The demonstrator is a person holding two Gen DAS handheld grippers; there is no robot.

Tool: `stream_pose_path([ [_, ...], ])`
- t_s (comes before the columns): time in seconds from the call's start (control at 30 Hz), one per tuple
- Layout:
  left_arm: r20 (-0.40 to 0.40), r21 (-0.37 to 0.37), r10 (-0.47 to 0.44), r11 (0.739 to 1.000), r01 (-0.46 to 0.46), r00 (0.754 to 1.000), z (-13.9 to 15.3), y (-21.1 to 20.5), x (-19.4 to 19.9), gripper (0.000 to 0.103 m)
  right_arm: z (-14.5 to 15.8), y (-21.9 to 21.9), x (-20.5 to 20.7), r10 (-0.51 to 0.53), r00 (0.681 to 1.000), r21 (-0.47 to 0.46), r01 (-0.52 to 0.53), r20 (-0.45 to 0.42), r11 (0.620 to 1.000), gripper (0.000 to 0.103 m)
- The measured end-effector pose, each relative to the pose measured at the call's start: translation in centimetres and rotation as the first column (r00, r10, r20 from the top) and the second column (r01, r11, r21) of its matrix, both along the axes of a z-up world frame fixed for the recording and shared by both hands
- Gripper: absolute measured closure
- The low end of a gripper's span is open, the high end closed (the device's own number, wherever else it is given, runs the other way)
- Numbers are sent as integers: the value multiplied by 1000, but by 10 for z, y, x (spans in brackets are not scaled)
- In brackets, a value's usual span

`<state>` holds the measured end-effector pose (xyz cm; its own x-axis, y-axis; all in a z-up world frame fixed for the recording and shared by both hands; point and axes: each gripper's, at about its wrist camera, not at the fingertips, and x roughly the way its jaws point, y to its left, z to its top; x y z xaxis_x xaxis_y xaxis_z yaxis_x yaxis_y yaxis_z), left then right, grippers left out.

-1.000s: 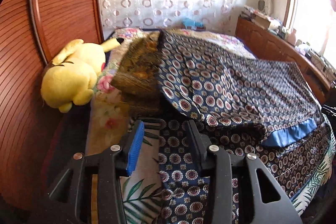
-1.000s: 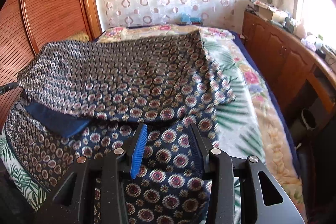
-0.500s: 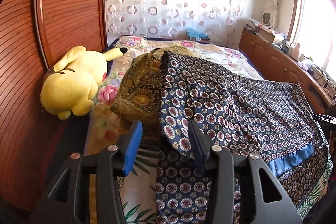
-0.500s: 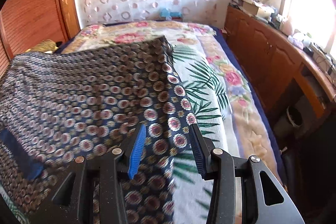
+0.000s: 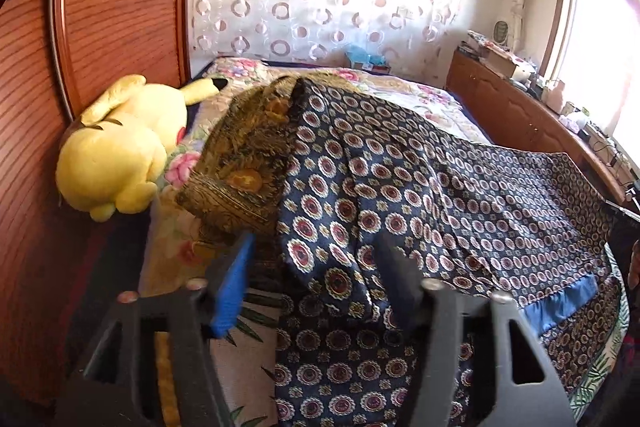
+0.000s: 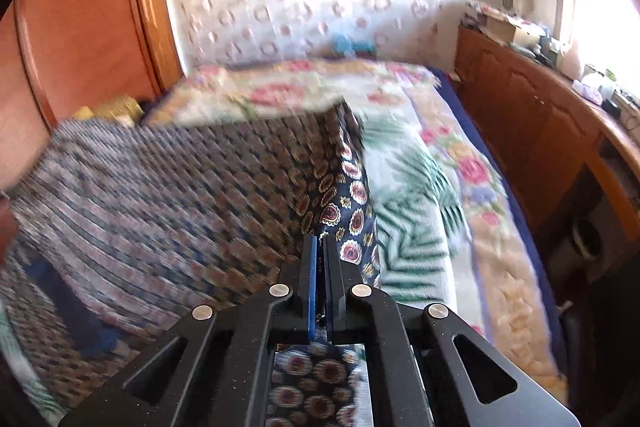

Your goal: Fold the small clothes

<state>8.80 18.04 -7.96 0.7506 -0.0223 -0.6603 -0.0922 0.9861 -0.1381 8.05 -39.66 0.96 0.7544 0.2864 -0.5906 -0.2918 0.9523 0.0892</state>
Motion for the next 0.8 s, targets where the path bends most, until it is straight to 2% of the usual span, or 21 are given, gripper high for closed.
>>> stream_pose_path([
  [0.03,-10,-2,-1,1000,1,1000,-2,0,1,55,5,-3,-4,1,1000,24,-1,13,1000,101],
  [0.1,-22,0,-11,1000,11,1000,-5,-3,2,78,9,-9,-9,1,1000,60,-2,23,998,101],
  [0.13,-25,-3,-18,1000,17,1000,-6,-3,3,84,10,-11,-12,6,1000,70,-7,19,998,101],
  [0.17,-27,-6,-24,1000,24,999,-7,-4,2,96,9,-12,-16,6,1000,69,-8,18,998,101],
  [0.2,-25,-10,-32,999,32,999,-7,-5,1,99,7,-14,-19,6,1000,64,-7,16,998,102],
  [0.33,-3,-12,-53,999,53,999,-3,-9,-9,101,-4,-22,-25,3,1000,56,-3,-5,998,102],
  [0.5,34,-24,-63,998,63,997,7,-9,-31,101,-2,-32,-35,-5,1000,94,5,-4,996,102],
  [0.8,53,-84,-53,995,58,997,5,0,-82,102,-6,-42,-70,-12,1000,144,14,-11,990,102],
])
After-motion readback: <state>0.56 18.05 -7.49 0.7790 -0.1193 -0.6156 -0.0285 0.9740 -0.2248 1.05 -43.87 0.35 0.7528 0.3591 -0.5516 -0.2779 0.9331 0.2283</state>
